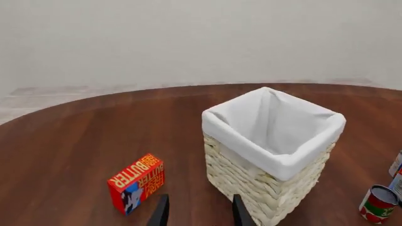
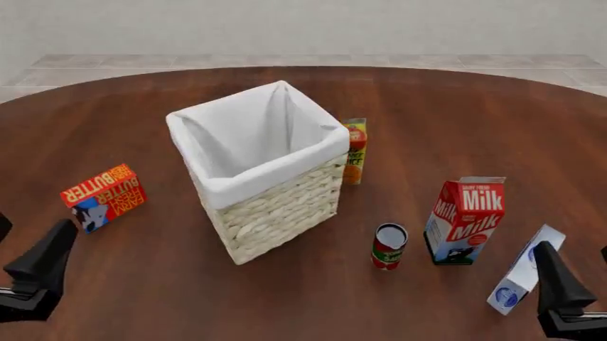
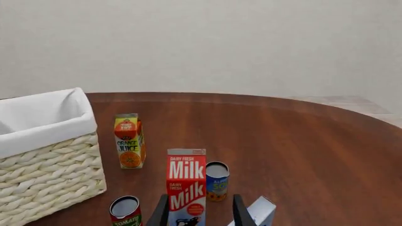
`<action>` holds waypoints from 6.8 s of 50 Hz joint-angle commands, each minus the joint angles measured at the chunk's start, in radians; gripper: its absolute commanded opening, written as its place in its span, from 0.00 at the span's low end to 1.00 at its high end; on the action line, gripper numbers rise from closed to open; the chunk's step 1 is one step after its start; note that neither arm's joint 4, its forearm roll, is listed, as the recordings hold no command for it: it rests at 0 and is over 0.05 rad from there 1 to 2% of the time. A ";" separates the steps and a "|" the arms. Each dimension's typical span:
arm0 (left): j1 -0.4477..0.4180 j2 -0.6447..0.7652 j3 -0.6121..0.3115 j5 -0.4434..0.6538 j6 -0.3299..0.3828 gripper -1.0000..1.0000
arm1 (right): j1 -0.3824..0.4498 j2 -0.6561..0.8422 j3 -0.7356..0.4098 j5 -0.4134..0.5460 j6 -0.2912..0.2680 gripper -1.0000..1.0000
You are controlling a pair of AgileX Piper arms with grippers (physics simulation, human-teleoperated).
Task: Pick up the tomato sauce, and put it in the basket.
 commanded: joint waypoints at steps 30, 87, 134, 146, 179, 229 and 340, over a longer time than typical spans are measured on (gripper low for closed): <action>-0.470 0.530 -0.558 0.372 0.018 1.00 | 0.000 0.010 0.002 -0.012 0.000 1.00; -0.730 1.061 -0.785 0.141 -0.061 1.00 | 0.000 0.009 0.001 -0.010 -0.001 1.00; -0.790 1.450 -0.867 -0.027 -0.082 1.00 | 0.000 0.009 0.001 -0.010 0.000 1.00; -0.792 1.513 -0.879 -0.044 -0.086 1.00 | 0.000 0.009 0.001 -0.010 0.000 1.00; -0.824 1.693 -0.947 -0.087 -0.123 1.00 | 0.000 0.009 0.001 -0.009 0.000 1.00; -0.843 1.863 -0.990 -0.152 -0.163 1.00 | 0.000 0.009 0.000 -0.010 -0.001 1.00; -0.876 1.812 -1.013 -0.097 -0.155 0.00 | 0.000 0.009 0.000 -0.009 -0.001 1.00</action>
